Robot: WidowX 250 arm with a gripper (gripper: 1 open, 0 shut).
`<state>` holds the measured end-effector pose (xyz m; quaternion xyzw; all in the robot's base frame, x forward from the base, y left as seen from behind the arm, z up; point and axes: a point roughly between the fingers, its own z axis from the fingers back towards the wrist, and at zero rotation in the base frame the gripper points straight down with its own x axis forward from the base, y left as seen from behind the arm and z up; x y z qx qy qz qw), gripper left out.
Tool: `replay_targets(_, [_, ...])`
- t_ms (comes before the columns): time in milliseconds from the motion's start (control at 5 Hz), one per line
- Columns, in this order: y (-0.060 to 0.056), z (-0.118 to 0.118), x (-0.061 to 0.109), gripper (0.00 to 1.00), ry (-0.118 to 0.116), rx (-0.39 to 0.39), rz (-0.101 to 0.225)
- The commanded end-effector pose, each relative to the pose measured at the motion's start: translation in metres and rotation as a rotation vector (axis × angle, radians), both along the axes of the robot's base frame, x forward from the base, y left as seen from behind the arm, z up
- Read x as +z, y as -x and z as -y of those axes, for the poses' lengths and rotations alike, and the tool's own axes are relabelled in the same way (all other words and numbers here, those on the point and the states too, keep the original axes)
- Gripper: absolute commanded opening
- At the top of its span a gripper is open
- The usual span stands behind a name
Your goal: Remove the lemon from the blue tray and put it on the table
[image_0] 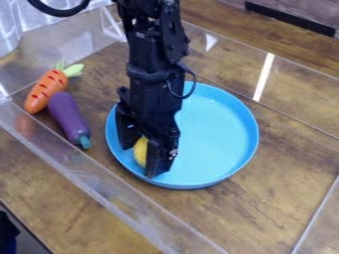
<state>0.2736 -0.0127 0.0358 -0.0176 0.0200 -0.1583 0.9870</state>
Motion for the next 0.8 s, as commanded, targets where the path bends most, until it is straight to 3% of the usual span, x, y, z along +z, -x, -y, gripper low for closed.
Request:
replay_targets(0, [-0.015, -0.008, 0.008, 1.0, 0.005, 0.012, 0.052])
replay_targets(200, [-0.02, -0.012, 0.003, 0.0, 0.012, 0.01, 0.054])
replay_targets(400, [-0.022, -0.015, -0.002, 1.0, 0.019, 0.01, 0.053])
replay_targets(600, [-0.024, -0.017, -0.006, 1.0, 0.027, 0.009, 0.054])
